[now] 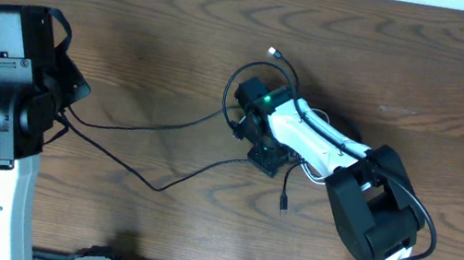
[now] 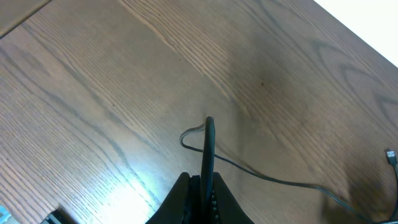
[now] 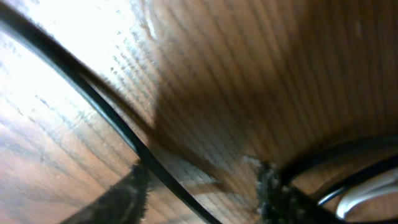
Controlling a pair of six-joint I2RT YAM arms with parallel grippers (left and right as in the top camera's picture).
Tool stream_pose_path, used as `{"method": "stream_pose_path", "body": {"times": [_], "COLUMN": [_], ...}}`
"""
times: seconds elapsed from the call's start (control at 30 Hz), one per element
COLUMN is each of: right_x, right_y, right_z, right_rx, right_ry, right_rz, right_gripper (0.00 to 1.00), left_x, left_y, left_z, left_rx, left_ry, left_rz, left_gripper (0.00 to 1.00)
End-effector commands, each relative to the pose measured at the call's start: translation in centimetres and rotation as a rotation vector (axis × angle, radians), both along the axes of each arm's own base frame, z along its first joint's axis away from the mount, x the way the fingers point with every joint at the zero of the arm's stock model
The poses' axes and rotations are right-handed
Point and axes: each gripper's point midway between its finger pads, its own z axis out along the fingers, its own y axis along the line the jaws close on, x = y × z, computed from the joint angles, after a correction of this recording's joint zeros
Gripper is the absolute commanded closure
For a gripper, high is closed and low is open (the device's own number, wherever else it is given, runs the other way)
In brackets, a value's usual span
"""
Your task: Untangle cables
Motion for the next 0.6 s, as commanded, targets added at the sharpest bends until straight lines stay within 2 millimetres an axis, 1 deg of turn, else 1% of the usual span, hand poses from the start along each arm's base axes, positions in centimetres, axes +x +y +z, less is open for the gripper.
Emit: {"method": "stream_pose_path", "body": {"times": [0.0, 0.03, 0.17, 0.23, 0.27, 0.33, 0.43, 0.47, 0.5, 0.57], "right_x": [-0.6, -0.6, 0.0, 1.0, 1.7, 3.1, 4.6, 5.3, 5.6, 6.5], "right_y": [-0.4, -0.3, 0.0, -0.1, -0.4, -0.7, -0.3, 0.1, 0.3, 0.7], "right_z": [-0.8, -0.8, -0.2, 1.1, 2.2, 5.0, 10.3, 13.3, 15.0, 19.2], "right_rx": [-0.005, -0.004, 0.003, -0.026, -0.049, -0.080, -0.059, -0.014, 0.015, 0.102], "right_ry": [0.022, 0.019, -0.001, -0.048, -0.083, -0.147, -0.227, -0.271, -0.299, -0.376], "right_rz": [-0.004, -0.009, -0.062, -0.115, -0.154, -0.208, -0.254, -0.283, -0.304, -0.371], "right_gripper": [0.75, 0.99, 0.99, 0.99, 0.99, 0.99, 0.99, 0.99, 0.99, 0.99], "left_x": [0.0, 0.0, 0.0, 0.0, 0.0, 0.0, 0.0, 0.0, -0.1, -0.1], "left_y": [0.2, 0.2, 0.2, 0.2, 0.2, 0.2, 0.2, 0.1, 0.1, 0.1], "left_z": [0.3, 0.3, 0.3, 0.3, 0.3, 0.3, 0.3, 0.3, 0.2, 0.2], "left_rx": [-0.004, -0.004, -0.004, -0.004, -0.004, -0.004, -0.004, -0.005, -0.005, -0.005], "left_ry": [-0.012, -0.012, -0.012, -0.012, -0.012, -0.012, -0.011, -0.009, -0.008, -0.005], "left_rz": [0.016, 0.016, 0.016, 0.016, 0.016, 0.016, 0.016, 0.016, 0.016, 0.016], "left_gripper": [0.92, 0.92, 0.92, 0.92, 0.92, 0.92, 0.92, 0.92, 0.92, 0.92]}}
